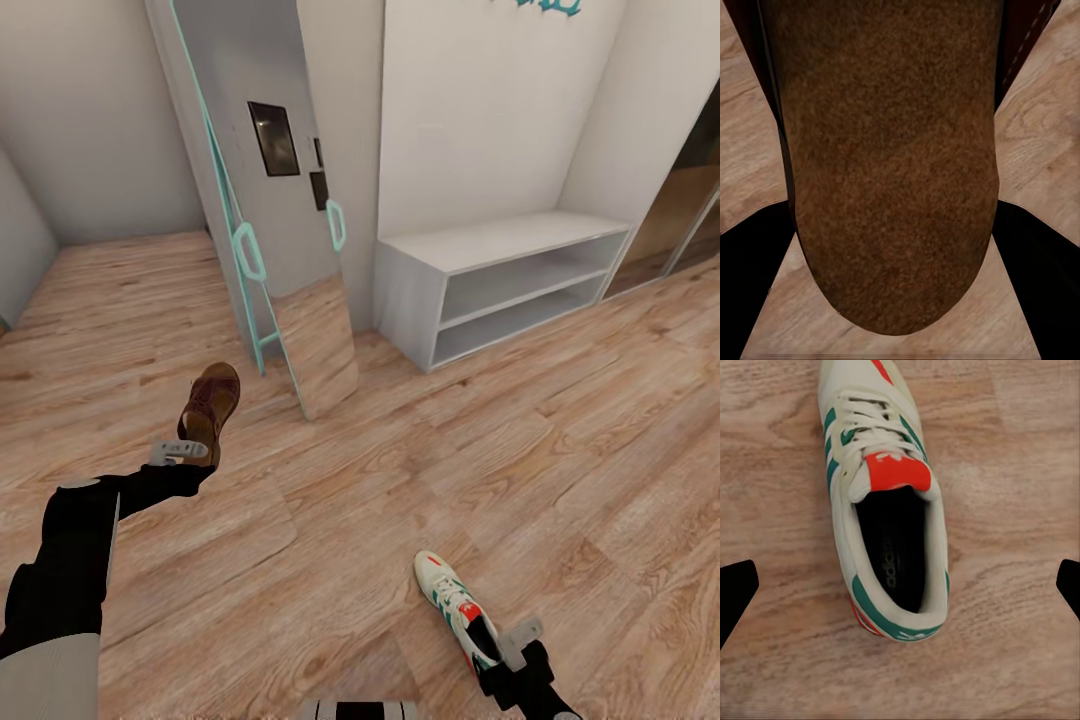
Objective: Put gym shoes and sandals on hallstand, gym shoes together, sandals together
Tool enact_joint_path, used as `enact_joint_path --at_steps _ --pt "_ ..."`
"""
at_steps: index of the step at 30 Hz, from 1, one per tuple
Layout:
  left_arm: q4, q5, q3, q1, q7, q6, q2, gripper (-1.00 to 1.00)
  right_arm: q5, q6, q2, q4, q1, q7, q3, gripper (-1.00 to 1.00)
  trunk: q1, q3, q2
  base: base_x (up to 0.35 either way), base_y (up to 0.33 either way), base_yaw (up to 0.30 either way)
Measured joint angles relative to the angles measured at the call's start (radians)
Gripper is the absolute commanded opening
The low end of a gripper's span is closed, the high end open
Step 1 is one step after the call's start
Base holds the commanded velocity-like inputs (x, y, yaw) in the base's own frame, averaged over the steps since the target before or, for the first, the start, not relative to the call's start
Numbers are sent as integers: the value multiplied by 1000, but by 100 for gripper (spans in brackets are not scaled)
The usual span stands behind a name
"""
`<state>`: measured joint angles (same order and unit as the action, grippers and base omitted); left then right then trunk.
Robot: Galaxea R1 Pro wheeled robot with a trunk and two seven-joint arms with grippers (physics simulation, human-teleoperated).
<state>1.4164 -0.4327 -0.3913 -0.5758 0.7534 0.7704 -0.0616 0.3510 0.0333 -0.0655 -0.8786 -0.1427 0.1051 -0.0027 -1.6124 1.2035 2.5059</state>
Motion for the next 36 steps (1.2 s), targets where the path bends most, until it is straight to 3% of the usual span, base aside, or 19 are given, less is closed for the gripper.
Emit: enact_joint_path --at_steps 36 --pt "-1 -2 0 0 -3 -3 -2 -100 0 0 -2 -102 0 0 -1 100 -16 198 8 0 0 0"
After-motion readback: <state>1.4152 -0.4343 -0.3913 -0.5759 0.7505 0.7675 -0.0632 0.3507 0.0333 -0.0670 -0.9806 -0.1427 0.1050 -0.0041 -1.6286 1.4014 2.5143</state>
